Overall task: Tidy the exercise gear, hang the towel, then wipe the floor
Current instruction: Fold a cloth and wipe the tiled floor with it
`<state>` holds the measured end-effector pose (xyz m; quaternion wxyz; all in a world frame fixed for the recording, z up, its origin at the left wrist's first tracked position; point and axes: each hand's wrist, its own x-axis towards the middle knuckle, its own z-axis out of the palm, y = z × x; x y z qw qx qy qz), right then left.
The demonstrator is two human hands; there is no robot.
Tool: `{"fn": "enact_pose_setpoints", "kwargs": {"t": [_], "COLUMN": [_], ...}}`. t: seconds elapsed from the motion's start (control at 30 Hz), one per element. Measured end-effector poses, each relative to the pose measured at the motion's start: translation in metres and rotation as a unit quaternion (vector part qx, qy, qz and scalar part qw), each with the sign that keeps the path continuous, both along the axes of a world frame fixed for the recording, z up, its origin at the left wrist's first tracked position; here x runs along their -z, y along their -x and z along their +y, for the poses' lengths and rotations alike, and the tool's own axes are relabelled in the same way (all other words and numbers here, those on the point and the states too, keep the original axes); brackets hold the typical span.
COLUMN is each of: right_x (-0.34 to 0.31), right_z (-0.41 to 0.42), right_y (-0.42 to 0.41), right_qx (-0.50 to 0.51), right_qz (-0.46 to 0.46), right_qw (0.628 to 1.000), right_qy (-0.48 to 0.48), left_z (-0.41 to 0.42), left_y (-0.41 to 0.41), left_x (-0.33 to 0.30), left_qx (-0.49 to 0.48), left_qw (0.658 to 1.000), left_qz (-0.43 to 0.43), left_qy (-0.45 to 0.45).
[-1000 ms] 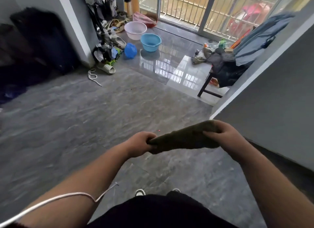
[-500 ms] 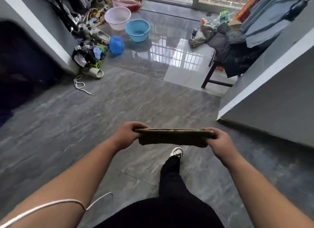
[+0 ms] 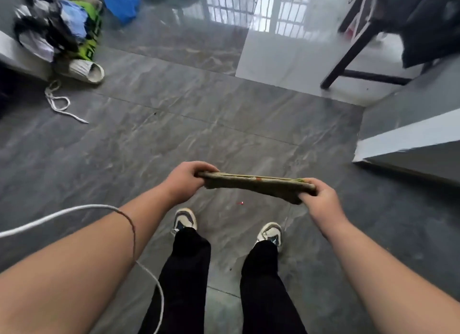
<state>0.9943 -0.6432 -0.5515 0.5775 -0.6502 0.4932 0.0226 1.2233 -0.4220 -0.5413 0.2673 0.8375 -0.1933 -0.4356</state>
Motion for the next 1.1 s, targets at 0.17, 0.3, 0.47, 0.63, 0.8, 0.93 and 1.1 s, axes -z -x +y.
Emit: {"fn": "enact_pose_setpoints", "kwargs": {"t": [0.17,0.3,0.47,0.63,0.8,0.93,1.1], "right_x": [0.191,0.324,0.440,0.485,0.482,0.454,0.462], "right_z": [0.000,0.001,-0.026,-0.038,-0.038,-0.039,-0.007], "right_y": [-0.019,-0.024,-0.018,-0.013,-0.017,-0.025,-0.033], "right_qx": [0.056,0.041,-0.087,-0.116,-0.174,-0.218,-0.362], "right_qz": [0.029,0.058,0.092,0.116,0.166,0.166,0.115], "right_qw": [0.998,0.997,0.987,0.983,0.959,0.926,0.845], "right_qy": [0.012,0.038,0.094,0.081,0.151,0.260,0.376], "left_z": [-0.021,-0.031,-0.042,-0.067,-0.070,-0.072,-0.094], "left_y": [-0.035,-0.047,-0.057,-0.049,-0.042,-0.030,0.013], "left_x": [0.184,0.312,0.433,0.492,0.488,0.473,0.495], "left_qx": [0.062,0.083,0.059,0.099,0.158,0.242,0.359], "left_qw": [0.998,0.996,0.996,0.994,0.980,0.935,0.871], "left_qz": [0.001,0.005,0.062,-0.012,-0.104,-0.257,-0.332], "left_qy": [-0.015,-0.010,-0.013,-0.036,-0.066,-0.040,0.051]}}
